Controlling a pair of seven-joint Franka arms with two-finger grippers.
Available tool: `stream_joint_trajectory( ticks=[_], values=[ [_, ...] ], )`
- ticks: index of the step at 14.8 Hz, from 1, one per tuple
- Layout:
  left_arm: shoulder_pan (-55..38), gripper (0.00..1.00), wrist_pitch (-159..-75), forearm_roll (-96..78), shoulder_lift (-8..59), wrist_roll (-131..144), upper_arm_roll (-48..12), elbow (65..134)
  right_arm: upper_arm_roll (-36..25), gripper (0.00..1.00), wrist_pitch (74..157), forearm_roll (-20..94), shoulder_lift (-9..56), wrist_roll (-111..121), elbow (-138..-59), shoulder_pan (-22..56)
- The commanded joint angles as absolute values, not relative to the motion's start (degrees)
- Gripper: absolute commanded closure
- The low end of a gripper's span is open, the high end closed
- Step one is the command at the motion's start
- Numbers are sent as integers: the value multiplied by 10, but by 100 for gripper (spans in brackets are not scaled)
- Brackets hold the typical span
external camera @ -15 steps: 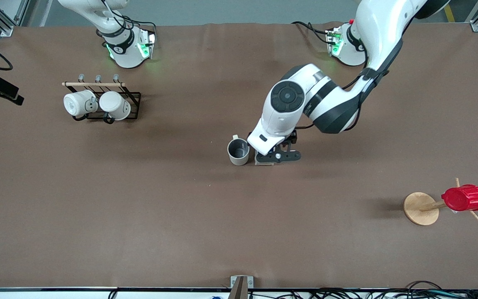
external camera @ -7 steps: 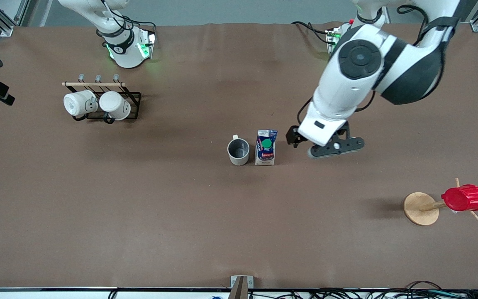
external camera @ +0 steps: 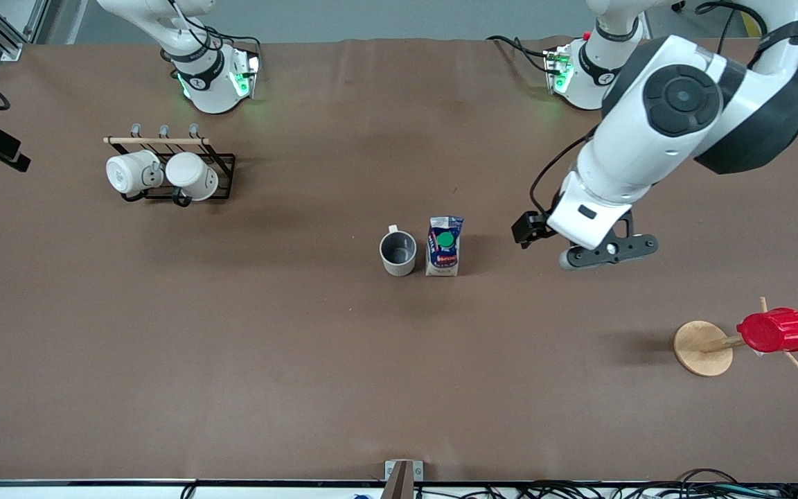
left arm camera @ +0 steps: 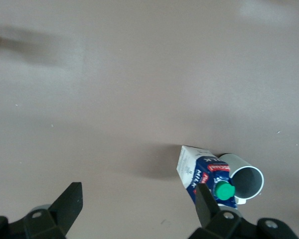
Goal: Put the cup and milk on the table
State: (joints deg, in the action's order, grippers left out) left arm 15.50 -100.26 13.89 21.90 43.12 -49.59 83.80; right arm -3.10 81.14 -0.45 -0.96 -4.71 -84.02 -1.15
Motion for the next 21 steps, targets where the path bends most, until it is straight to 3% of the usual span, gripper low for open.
stream_joint_trajectory(
  ticks=[1, 6, 12, 17, 21],
  values=[
    [169, 0, -977, 126, 199, 384, -494, 848, -26, 0, 802, 4, -5, -42, -830, -18],
    [96, 0, -971, 37, 123, 249, -318, 859, -26, 0, 804, 4, -4, -40, -830, -19],
    [6, 0, -971, -40, -8, 63, -103, 960, -28, 0, 804, -1, -4, -39, -823, -22],
    [-31, 0, -964, -43, -70, 28, -34, 1006, -28, 0, 803, 2, -4, -39, -823, -22],
    [-32, 0, -961, -50, -54, -27, -26, 979, -28, 0, 802, 2, -4, -39, -823, -21]
  ],
)
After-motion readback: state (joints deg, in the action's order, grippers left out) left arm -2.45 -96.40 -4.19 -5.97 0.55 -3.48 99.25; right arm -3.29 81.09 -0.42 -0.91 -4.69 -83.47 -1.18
